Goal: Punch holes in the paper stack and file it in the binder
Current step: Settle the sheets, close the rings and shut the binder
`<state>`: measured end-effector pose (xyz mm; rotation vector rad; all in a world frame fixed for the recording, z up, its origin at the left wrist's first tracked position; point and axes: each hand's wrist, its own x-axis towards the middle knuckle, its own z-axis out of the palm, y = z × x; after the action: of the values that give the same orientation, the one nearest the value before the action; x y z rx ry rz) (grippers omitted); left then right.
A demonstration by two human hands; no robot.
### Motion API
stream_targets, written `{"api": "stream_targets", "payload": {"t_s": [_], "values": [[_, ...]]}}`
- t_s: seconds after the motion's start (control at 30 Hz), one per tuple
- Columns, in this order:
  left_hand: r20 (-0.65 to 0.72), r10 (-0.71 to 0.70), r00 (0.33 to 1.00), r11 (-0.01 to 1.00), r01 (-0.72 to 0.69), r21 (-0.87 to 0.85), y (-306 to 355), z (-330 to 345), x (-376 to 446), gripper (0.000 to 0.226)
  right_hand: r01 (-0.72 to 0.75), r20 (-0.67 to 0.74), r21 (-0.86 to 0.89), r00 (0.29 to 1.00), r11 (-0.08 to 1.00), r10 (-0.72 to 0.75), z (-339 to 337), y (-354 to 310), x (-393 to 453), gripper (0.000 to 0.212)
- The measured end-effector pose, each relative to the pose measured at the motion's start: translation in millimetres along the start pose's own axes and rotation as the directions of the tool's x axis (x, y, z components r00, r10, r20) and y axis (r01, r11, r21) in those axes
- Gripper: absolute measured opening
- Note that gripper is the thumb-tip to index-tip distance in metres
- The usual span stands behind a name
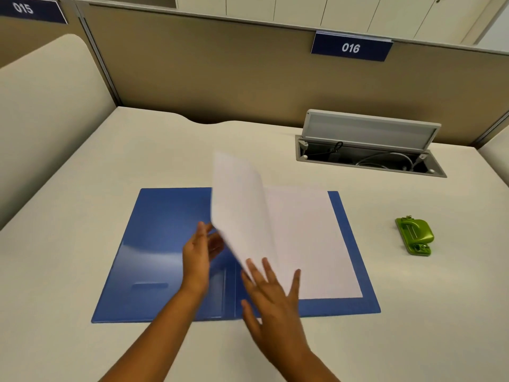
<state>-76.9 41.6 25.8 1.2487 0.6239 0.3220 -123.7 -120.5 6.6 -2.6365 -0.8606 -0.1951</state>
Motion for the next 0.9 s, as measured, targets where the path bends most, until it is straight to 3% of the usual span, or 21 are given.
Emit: {"api": "stream_targets", "payload": {"t_s": [0.07, 0.13, 0.2, 0.27, 0.33, 0.4, 0.47, 0.5, 0.57, 0.67, 0.77, 0.9], "values": [[-0.021, -0.115, 0.993, 0.992, 0.114, -0.059, 10, -13, 8, 0.058, 0.039, 0.201, -0.011, 0.979, 0.999, -0.036, 2, -16, 6, 0.051], [-0.032, -0.163, 0.986, 0.987, 0.163, 0.003, 15, -25, 14, 0.045, 0.114, 0.318, 0.01, 0.942, 0.993, -0.111, 4, -24, 10, 0.048], [-0.07, -0.163, 0.984, 0.974, 0.172, 0.149, 14, -37, 21, 0.026, 0.035, 0.384, 0.299, 0.91, 0.954, -0.154, 0, -22, 13, 0.053], [-0.079, -0.16, 0.984, 0.951, 0.175, 0.256, 11, -46, 29, 0.027, -0.135, 0.338, 0.481, 0.94, 0.866, -0.042, -6, -10, 8, 0.056], [-0.067, -0.164, 0.984, 0.933, 0.176, 0.313, 9, -53, 35, 0.029, -0.33, 0.211, 0.513, 0.943, 0.792, 0.257, -11, 9, -2, 0.051], [-0.076, -0.158, 0.985, 0.92, 0.175, 0.35, 6, -59, 40, 0.029, -0.539, 0.142, 0.373, 0.837, 0.755, 0.528, -11, 37, -14, 0.054], [-0.088, -0.16, 0.983, 0.917, 0.181, 0.355, 3, -66, 44, 0.028, -0.711, 0.183, 0.003, 0.692, 0.704, 0.698, -13, 65, -27, 0.066], [-0.092, -0.17, 0.981, 0.918, 0.192, 0.348, 2, -70, 46, 0.028, -0.748, 0.197, -0.146, 0.619, 0.647, 0.76, -16, 74, -32, 0.068], [-0.092, -0.198, 0.976, 0.917, 0.217, 0.334, -1, -76, 48, 0.029, -0.78, 0.2, -0.264, 0.531, 0.568, 0.823, -18, 85, -37, 0.072], [-0.087, -0.222, 0.971, 0.917, 0.239, 0.32, -4, -83, 49, 0.026, -0.745, 0.227, -0.34, 0.527, 0.573, 0.819, -12, 87, -40, 0.079], [-0.072, -0.256, 0.964, 0.917, 0.266, 0.297, -3, -87, 51, 0.021, -0.705, 0.2, -0.386, 0.566, 0.595, 0.8, -4, 90, -42, 0.079], [-0.028, -0.33, 0.944, 0.906, 0.325, 0.271, 0, -90, 57, 0.026, -0.695, 0.178, -0.397, 0.583, 0.6, 0.793, 2, 93, -44, 0.103]]}}
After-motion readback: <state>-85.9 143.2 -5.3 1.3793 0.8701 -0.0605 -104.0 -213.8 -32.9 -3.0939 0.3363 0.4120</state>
